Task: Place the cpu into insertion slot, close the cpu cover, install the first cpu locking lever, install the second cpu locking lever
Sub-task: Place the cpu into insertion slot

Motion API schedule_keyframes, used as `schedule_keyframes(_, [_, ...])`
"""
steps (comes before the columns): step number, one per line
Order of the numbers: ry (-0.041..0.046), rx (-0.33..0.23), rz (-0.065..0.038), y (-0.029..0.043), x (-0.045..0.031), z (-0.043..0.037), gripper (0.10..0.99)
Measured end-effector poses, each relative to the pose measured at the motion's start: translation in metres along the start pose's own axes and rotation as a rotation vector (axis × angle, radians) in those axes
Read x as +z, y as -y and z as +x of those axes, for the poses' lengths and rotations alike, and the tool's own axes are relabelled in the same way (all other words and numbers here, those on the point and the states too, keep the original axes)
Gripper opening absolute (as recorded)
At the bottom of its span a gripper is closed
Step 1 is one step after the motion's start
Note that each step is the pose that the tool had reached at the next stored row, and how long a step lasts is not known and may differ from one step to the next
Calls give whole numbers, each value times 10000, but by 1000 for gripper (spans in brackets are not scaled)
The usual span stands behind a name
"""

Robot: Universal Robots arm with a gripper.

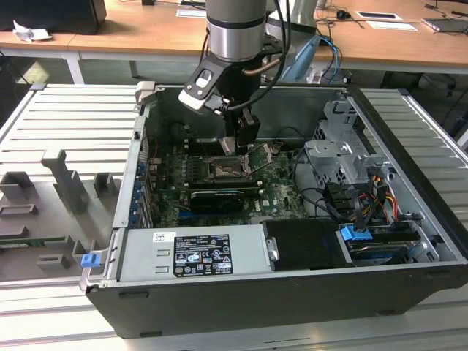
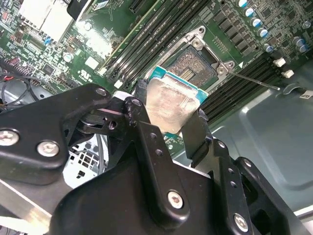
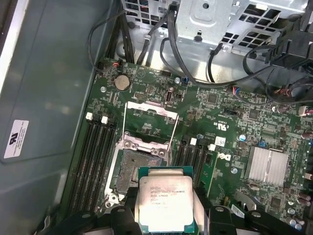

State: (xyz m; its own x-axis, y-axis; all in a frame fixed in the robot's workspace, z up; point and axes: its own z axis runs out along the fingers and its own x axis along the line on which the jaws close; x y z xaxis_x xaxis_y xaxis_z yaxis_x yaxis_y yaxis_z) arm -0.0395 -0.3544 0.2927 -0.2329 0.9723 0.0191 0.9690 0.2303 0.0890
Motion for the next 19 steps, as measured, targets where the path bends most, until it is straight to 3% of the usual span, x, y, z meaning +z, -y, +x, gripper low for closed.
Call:
schedule_keyframes(6, [14, 153, -3, 1, 7, 0, 529])
schedule_keyframes(13, [98, 1049, -18, -1, 27, 0, 529])
schedule_keyframes(19, [126, 1053, -13, 1, 48, 0, 529])
